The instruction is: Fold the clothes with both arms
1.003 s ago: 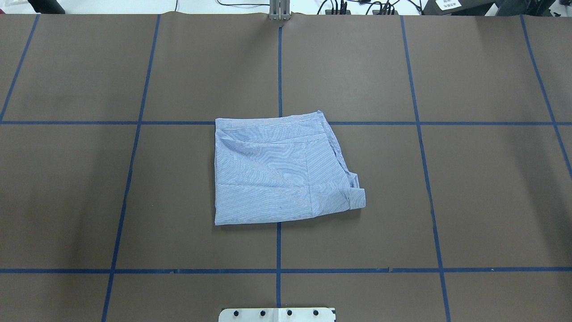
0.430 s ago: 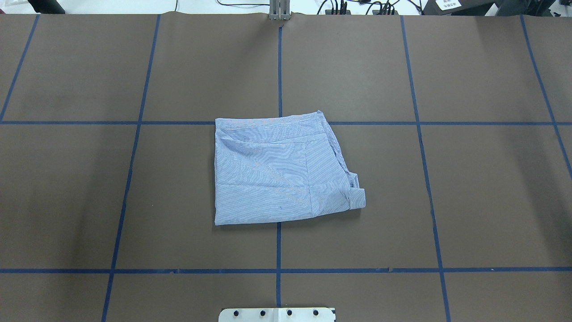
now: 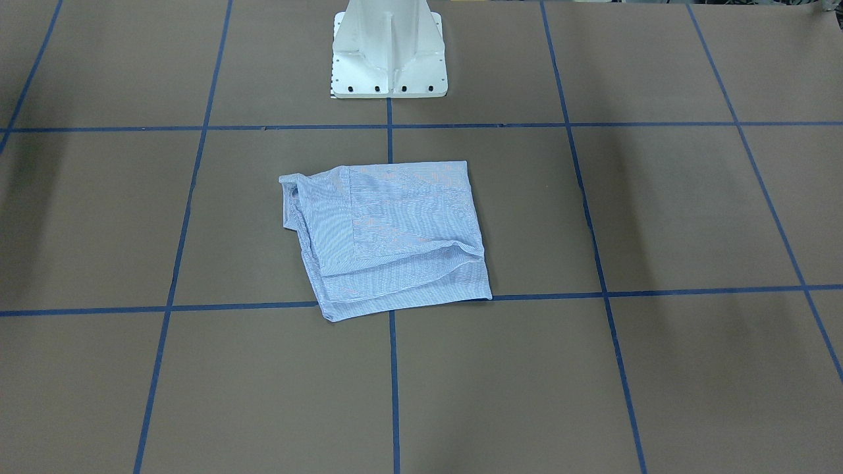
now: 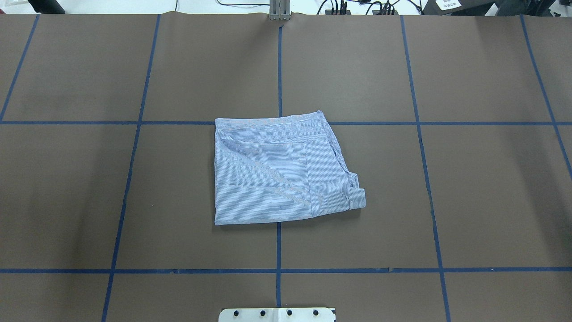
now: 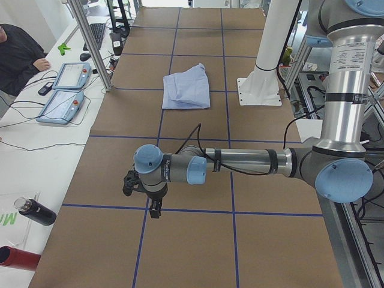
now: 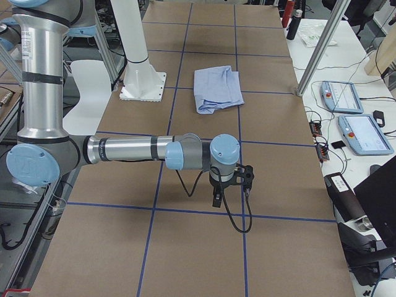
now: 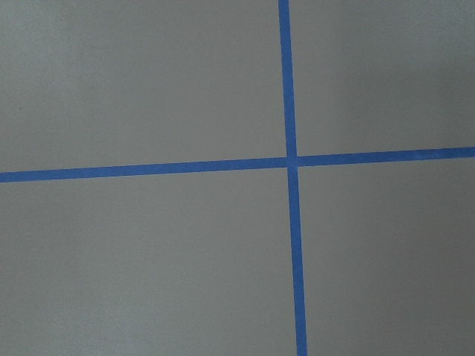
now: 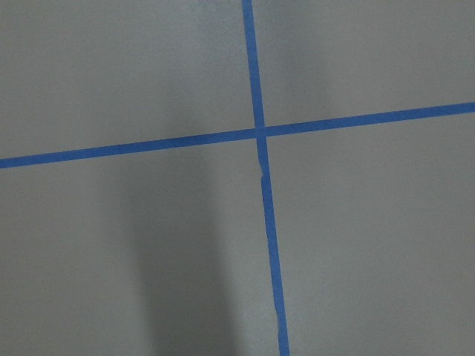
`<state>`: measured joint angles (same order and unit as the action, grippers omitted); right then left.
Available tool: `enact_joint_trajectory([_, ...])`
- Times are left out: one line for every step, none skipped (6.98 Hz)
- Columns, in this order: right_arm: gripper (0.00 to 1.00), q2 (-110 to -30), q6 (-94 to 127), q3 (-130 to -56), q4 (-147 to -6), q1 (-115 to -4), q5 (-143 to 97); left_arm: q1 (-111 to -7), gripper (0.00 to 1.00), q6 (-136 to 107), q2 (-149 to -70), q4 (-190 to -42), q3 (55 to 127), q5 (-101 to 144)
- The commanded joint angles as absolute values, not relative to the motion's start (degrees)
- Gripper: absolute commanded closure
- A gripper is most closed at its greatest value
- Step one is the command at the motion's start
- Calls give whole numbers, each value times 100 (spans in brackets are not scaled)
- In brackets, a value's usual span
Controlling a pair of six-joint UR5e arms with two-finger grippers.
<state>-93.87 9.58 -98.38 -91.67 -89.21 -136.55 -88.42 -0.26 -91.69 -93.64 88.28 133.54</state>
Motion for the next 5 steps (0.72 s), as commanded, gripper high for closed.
enact_joint_trajectory([0, -9430, 932, -9774, -9167, -8921, -13623, -8842, 1, -26, -9176, -9369, 8824, 13351])
enact_joint_trajectory([0, -9457, 906, -9721, -9167, -8921, -13623, -8842, 1, -26, -9176, -9369, 8824, 13351])
enact_joint_trajectory([0, -9457, 897, -9660, -9167, -8921, -13623, -8842, 1, -26, -9176, -9369, 8824, 13351])
enact_joint_trajectory([0, -9457, 896, -9642, -9176, -8921, -13614, -8842, 1, -26, -9176, -9369, 8824, 13351])
enact_joint_trajectory([0, -9457, 896, -9642, -9176, -8921, -13614, -8842, 1, -26, -9176, -9369, 8824, 13351])
